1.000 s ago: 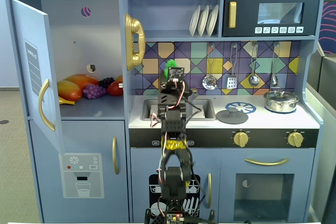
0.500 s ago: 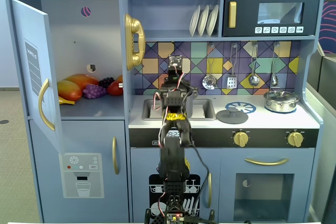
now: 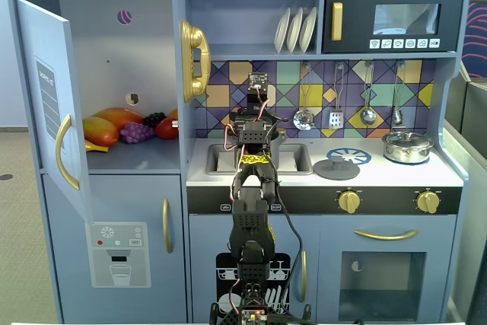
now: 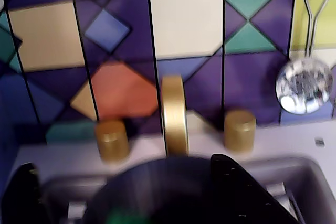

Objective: Pick up the green pineapple from the left cabinet and place it in the gray recipient

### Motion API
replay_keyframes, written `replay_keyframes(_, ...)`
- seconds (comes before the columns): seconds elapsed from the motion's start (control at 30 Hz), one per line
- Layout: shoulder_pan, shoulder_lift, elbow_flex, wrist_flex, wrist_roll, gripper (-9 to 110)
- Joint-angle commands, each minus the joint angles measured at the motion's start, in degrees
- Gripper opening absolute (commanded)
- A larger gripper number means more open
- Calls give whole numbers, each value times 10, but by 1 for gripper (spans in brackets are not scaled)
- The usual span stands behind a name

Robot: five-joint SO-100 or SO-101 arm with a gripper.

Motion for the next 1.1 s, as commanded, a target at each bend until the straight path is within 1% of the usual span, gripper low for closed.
replay_keyframes(0.0, 2, 123, -6, 129, 16, 25)
replay_keyframes(0.1, -1, 263, 97, 291, -8, 17)
replay_keyframes(0.2, -4, 409, 230, 410, -47, 3)
replay_keyframes(0.27, -3, 487, 314, 466, -66, 0)
replay_keyframes(0.37, 6, 541, 419, 496, -64, 0)
replay_keyframes(0.5, 8, 523, 557, 457, -76, 0)
replay_keyframes(0.57, 6, 502, 621, 412, -103, 0)
replay_keyframes(0.63, -1, 467, 671, 361, -105, 0)
replay_keyframes(0.87, -20, 352, 792, 171, -62, 0)
replay_keyframes(0.97, -27, 337, 808, 167, -38, 0)
replay_keyframes(1.07, -33, 352, 808, 210, -15, 0)
